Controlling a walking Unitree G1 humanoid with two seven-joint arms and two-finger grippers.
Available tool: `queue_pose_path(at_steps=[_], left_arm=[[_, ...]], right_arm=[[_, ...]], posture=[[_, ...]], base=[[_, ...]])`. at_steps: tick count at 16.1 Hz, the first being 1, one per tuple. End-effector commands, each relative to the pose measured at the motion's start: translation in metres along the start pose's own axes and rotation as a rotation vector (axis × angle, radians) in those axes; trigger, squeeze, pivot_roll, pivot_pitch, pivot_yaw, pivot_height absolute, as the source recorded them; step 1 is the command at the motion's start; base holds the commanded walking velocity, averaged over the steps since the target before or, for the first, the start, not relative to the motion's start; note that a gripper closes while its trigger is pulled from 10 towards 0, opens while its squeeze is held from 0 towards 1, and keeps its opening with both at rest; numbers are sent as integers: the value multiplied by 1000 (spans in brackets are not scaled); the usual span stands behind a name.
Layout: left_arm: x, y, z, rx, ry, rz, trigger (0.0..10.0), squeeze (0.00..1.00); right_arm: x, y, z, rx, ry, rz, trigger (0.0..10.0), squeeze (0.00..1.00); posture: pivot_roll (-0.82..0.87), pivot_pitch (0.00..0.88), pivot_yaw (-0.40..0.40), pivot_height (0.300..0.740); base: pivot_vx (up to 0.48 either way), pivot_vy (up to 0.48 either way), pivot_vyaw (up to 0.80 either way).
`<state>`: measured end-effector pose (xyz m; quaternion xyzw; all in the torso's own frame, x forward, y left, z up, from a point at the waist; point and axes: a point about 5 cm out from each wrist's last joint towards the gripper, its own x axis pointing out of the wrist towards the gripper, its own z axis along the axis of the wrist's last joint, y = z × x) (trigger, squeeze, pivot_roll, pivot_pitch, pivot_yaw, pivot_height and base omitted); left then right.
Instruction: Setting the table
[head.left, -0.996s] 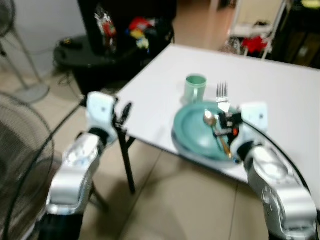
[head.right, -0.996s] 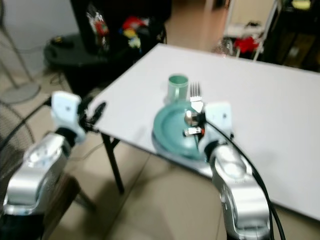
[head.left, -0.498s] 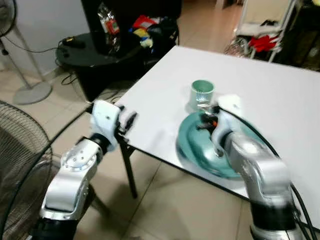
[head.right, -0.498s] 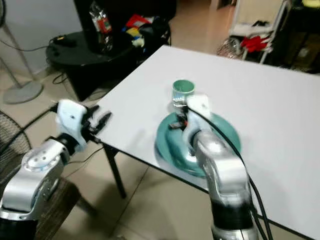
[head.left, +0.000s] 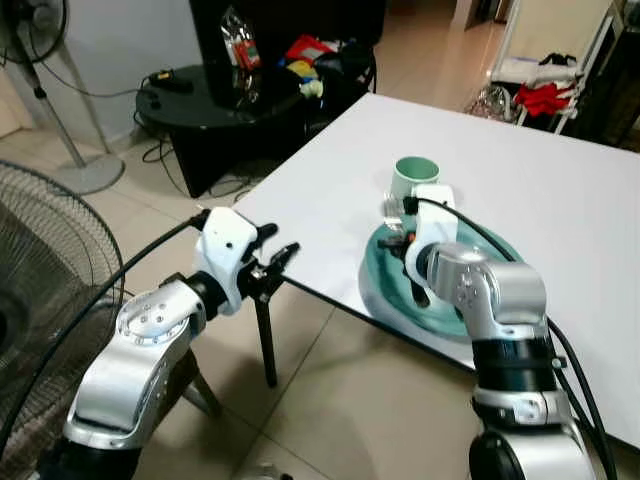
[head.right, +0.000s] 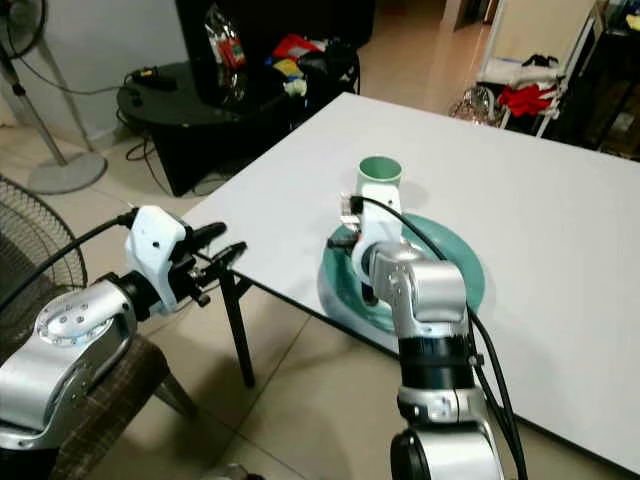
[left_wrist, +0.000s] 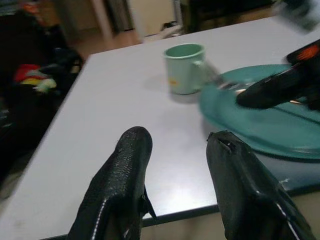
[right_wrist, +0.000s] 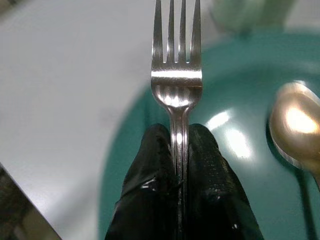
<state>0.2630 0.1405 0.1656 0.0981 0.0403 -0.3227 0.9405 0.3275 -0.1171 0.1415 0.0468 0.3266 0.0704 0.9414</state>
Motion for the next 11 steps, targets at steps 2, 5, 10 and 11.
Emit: queue_pose_path(at_steps=[2,5,10,11], left_arm=[[-3,-7,1,-3,17,-75,10000,0],[-4,-12,0,2,35,-112,10000,0],[-3,-15,2,2,45,-153,10000,0],[-3,-15,3,3,44,-154,10000,0]], right_arm=[[2,-2,1,27,63,-23,10000,0],[3,-5,-4,45,99,-38,10000,0],[7,-11,-8,66,133,-57,10000,0],[7,-12,-8,67,131,-58,10000,0]], posture=[[53,0,28,740],[48,0,36,740],[42,0,50,740],[42,0,51,740]], base=[[0,0,0],[0,0,0],[0,0,0],[0,0,0]])
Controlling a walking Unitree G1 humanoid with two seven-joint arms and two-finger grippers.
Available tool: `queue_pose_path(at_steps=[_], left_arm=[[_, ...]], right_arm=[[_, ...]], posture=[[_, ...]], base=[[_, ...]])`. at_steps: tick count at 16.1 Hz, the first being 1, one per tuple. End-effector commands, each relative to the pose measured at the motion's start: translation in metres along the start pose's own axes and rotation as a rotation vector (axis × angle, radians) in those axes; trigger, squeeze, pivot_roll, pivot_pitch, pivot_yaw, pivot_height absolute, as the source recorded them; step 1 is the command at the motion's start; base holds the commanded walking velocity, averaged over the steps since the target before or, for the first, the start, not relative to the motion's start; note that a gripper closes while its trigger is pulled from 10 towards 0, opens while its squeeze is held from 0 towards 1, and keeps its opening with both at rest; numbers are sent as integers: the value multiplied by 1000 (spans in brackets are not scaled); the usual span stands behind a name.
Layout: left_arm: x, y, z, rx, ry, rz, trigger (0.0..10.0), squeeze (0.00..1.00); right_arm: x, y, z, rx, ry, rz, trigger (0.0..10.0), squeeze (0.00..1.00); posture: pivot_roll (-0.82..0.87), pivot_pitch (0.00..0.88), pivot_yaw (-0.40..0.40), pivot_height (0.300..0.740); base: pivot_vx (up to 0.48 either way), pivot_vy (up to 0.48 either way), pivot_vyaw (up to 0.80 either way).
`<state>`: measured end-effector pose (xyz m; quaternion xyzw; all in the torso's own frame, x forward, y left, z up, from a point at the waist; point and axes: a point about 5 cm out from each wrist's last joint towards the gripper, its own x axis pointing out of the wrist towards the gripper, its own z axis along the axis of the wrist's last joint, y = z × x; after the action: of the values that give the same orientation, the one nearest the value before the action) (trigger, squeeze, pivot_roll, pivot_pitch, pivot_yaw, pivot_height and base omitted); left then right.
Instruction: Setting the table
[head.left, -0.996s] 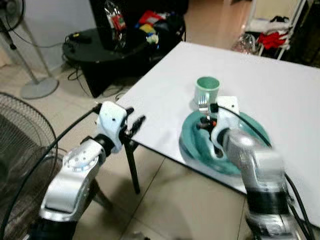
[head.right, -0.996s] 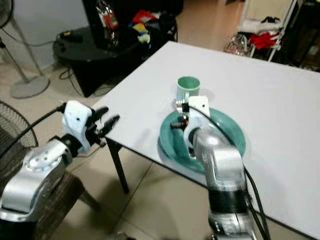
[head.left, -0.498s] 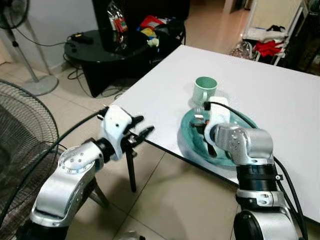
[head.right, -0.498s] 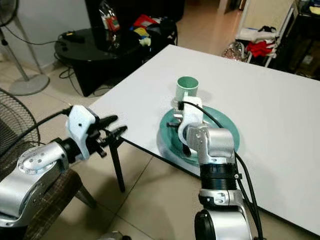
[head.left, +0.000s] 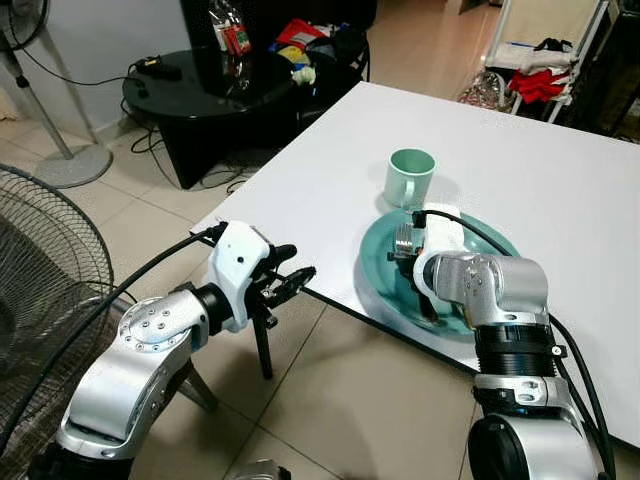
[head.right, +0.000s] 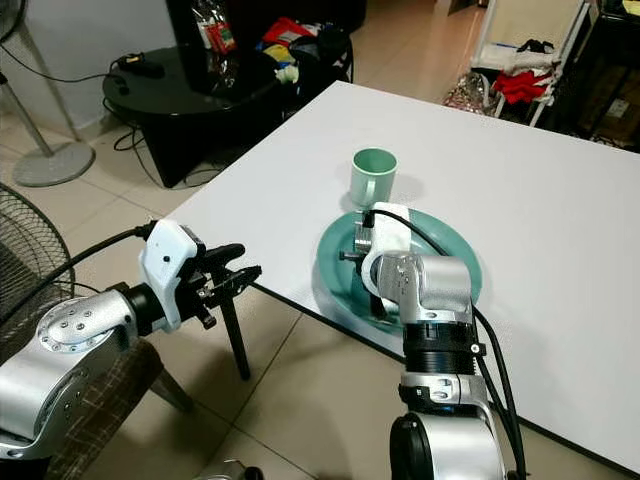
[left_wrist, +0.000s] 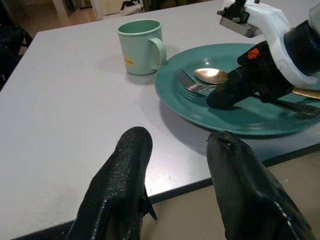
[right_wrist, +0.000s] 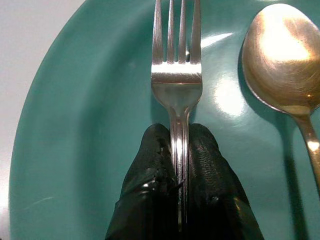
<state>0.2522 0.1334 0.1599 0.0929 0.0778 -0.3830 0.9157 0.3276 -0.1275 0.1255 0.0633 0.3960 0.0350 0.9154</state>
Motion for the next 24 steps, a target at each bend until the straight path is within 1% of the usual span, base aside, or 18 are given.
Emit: queue_pose_path(at_steps=[1,7,8,9,11,13,15,16,17,19,20,22,24], left_arm=[[0,-2,7,28,-10,-22,10000,0],[-2,-5,3,13,20,-51,10000,0],[-2,-5,2,11,26,-60,10000,0],[-3,-6,2,4,37,-73,10000,0],[-4,-3,1,-8,52,-68,10000,0],[-6,-2,-1,-9,79,-89,10000,0],[-6,-2,-1,-13,81,-95,10000,0],[-6,-2,-1,-13,81,-95,10000,0],[-6,-1,0,-15,76,-93,10000,0],[-7,3,7,-46,28,-74,10000,0],[-7,4,9,-54,11,-60,10000,0],[-10,6,10,-38,3,-28,10000,0],[-14,7,10,-34,5,0,10000,0]], right_arm=[[0,0,4,0,-11,-1,10000,0],[5,-1,2,-22,2,-11,10000,0],[6,-2,1,-20,5,-17,10000,502],[7,-3,0,-17,9,-22,10000,831],[8,-3,0,-14,10,-23,10000,902],[8,-4,1,-9,9,-25,10000,922],[4,-5,4,0,-3,-23,10000,953],[2,-5,6,3,-9,-22,10000,953],[-4,-4,11,4,-28,-15,10000,949],[-33,-4,27,-43,-132,-23,10000,945],[-46,-5,30,-73,-190,-29,10000,949],[-67,-1,30,-122,-341,0,10000,945],[-81,2,20,-161,-416,5,10000,953]], posture=[[42,0,53,740],[46,0,52,740],[47,0,52,740],[47,0,53,740],[46,0,55,740],[44,0,58,740],[38,0,64,740],[38,0,64,740],[32,0,69,740],[22,0,82,740],[28,0,81,740],[39,0,81,740],[42,0,88,740]], base=[[0,0,0],[0,0,0],[0,0,0],[0,0,0],[0,0,0],[0,0,0],[0,0,0],[0,0,0],[0,0,0],[0,0,0],[0,0,0],[0,0,0],[0,0,0]])
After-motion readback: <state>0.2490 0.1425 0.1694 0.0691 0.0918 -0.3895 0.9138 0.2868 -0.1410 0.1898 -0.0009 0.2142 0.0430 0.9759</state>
